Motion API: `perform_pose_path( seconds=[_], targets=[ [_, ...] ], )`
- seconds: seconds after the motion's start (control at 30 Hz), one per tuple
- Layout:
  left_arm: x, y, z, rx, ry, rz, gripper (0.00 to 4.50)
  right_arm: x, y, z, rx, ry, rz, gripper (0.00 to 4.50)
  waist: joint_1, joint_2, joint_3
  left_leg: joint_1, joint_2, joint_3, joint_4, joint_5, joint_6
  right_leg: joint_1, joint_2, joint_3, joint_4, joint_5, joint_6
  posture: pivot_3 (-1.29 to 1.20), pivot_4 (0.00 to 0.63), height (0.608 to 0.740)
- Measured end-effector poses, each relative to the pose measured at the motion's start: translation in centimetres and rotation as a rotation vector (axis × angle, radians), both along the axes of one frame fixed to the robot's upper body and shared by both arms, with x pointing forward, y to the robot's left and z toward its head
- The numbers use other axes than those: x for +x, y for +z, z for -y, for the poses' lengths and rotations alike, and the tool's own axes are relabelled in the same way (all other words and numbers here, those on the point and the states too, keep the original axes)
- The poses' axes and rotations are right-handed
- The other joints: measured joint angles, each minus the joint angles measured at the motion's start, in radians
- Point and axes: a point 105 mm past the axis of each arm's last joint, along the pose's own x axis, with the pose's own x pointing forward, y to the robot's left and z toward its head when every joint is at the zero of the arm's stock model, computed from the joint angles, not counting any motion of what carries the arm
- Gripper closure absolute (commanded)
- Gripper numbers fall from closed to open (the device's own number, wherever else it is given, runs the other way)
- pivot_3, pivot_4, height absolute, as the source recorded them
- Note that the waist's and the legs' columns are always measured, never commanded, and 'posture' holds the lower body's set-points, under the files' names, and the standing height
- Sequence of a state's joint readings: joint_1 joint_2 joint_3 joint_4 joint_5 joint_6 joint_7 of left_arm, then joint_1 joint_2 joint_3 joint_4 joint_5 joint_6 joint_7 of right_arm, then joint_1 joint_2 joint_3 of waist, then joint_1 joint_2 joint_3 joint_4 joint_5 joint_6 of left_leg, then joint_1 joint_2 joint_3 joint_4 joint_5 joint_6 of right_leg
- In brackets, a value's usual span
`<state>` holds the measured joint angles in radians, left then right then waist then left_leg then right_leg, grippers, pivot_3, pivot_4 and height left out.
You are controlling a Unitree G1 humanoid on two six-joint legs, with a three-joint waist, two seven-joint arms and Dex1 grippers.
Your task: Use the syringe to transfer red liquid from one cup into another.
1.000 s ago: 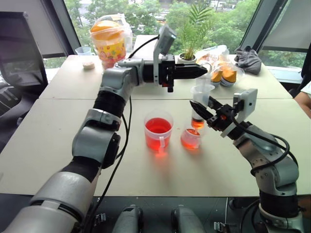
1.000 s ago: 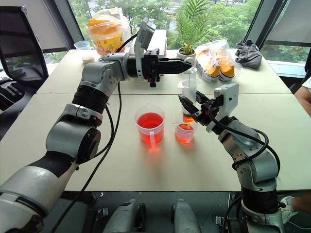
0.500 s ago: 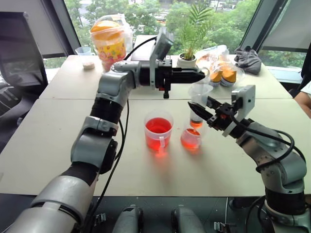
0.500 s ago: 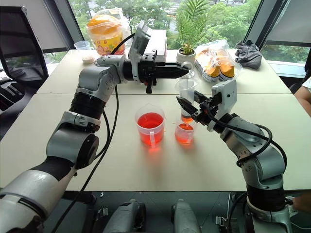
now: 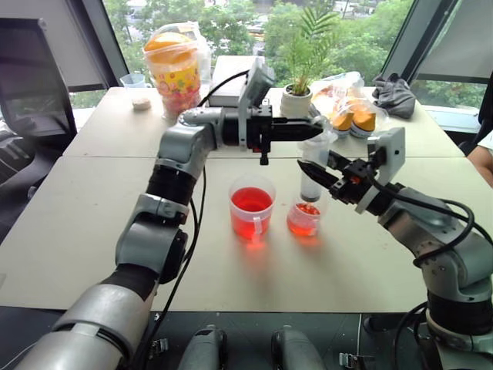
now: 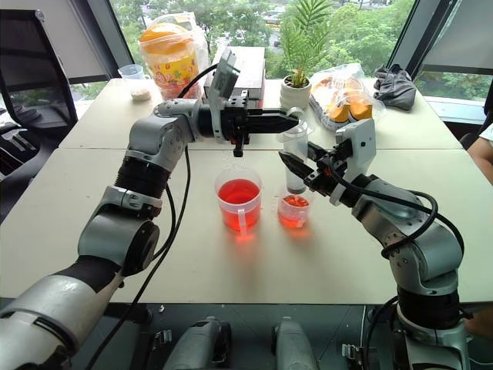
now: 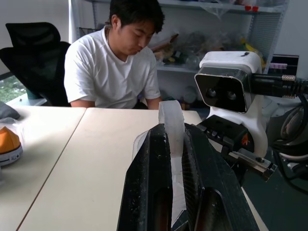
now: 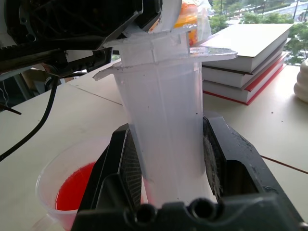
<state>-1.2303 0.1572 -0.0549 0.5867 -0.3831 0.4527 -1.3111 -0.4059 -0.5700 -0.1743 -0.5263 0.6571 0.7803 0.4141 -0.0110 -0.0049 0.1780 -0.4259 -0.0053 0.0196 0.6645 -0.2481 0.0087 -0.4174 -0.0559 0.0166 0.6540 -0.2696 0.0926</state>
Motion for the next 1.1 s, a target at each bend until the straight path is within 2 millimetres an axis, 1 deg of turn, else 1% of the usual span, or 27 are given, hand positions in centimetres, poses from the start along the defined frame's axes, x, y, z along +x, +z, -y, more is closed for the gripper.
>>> perform_pose_path(
  seconds=[0.4, 0.5, 0.6, 0.7, 0.73, 0.8, 0.87, 0.93, 0.97, 1.03, 1.1],
  targets=[
    [-0.2, 0.4, -0.1, -0.004, 0.002, -0.001, 4.46, -0.3, 0.3, -0.2, 0.017, -0.002, -0.003, 3.12, 0.000, 0.000, 0.000, 0.000, 0.000, 0.000, 0.000, 0.000, 0.000, 0.000, 0.000, 0.000, 0.000, 0.000, 0.000, 0.00, 0.150, 0.740],
    [-0.1, 0.5, -0.7, 0.000, 0.006, -0.035, 3.25, -0.4, 0.0, -0.2, 0.024, -0.006, -0.003, 3.12, 0.000, 0.000, 0.000, 0.000, 0.000, 0.000, 0.000, 0.000, 0.000, 0.000, 0.000, 0.000, 0.000, 0.000, 0.000, 0.00, 0.150, 0.740],
    [0.3, 0.4, -1.8, 0.019, 0.032, -0.066, 1.74, -0.5, 0.0, 0.0, 0.033, -0.025, 0.020, 3.12, -0.002, 0.000, 0.000, 0.000, 0.000, 0.000, 0.000, 0.000, 0.000, 0.000, 0.000, 0.000, 0.000, 0.000, 0.000, 0.00, 0.150, 0.740],
    [0.9, 0.8, -3.5, 0.023, 0.084, -0.066, 0.14, -0.6, -0.8, -0.3, 0.045, -0.016, -0.004, 3.12, -0.004, 0.000, 0.000, 0.000, 0.000, 0.000, 0.000, 0.000, 0.000, -0.001, 0.000, 0.000, 0.001, 0.000, 0.000, 0.00, 0.150, 0.740],
    [1.2, 1.1, -4.4, 0.020, 0.107, -0.063, 0.03, -0.7, -1.3, -0.5, 0.046, -0.009, -0.017, 3.12, -0.004, 0.000, 0.000, 0.000, 0.000, 0.000, 0.000, 0.000, 0.000, -0.001, 0.000, 0.000, 0.001, 0.000, 0.000, 0.00, 0.150, 0.740],
    [1.6, 1.4, -5.9, 0.023, 0.153, -0.064, 0.03, -0.7, -1.9, -0.7, 0.036, -0.006, -0.032, 3.12, -0.004, 0.000, 0.000, 0.000, 0.001, 0.000, 0.000, 0.000, 0.000, -0.001, 0.000, 0.000, 0.002, 0.000, 0.000, 0.00, 0.150, 0.740],
    [1.8, 2.1, -7.7, 0.015, 0.199, -0.055, 0.03, -0.6, -1.9, -0.7, 0.032, -0.007, -0.030, 3.12, -0.003, 0.000, 0.000, 0.000, 0.000, 0.001, 0.000, 0.000, 0.000, -0.002, 0.000, 0.001, 0.002, 0.000, 0.000, 0.00, 0.150, 0.740],
    [1.6, 2.6, -8.8, 0.012, 0.223, -0.038, 0.03, -0.5, -1.7, -0.5, 0.036, -0.014, -0.024, 3.12, -0.002, 0.000, 0.000, 0.000, 0.000, 0.001, 0.000, 0.000, 0.000, -0.002, 0.000, 0.001, 0.002, 0.000, 0.000, 0.00, 0.150, 0.740],
    [1.3, 2.7, -9.2, 0.009, 0.230, -0.032, 0.03, -0.2, -1.3, -0.5, 0.039, -0.017, -0.017, 3.12, 0.000, 0.000, 0.000, 0.000, 0.000, 0.001, 0.000, 0.000, 0.000, -0.002, 0.000, 0.001, 0.002, 0.000, 0.000, 0.00, 0.150, 0.740],
    [0.9, 2.0, -9.8, 0.006, 0.237, -0.048, 0.03, 0.3, 0.2, -0.3, 0.047, -0.031, 0.005, 3.12, -0.001, 0.000, 0.000, 0.000, 0.000, 0.001, 0.001, 0.000, 0.000, -0.001, -0.001, 0.002, 0.002, 0.000, 0.000, 0.00, 0.150, 0.740],
    [0.5, 0.6, -10.1, 0.017, 0.238, -0.084, 0.03, 0.9, 2.7, 0.4, 0.059, -0.056, 0.037, 3.12, -0.001, 0.000, 0.000, 0.000, 0.000, 0.002, 0.002, 0.000, 0.000, -0.002, -0.002, 0.002, 0.003, 0.001, 0.001, 0.00, 0.150, 0.740]
  ],
)
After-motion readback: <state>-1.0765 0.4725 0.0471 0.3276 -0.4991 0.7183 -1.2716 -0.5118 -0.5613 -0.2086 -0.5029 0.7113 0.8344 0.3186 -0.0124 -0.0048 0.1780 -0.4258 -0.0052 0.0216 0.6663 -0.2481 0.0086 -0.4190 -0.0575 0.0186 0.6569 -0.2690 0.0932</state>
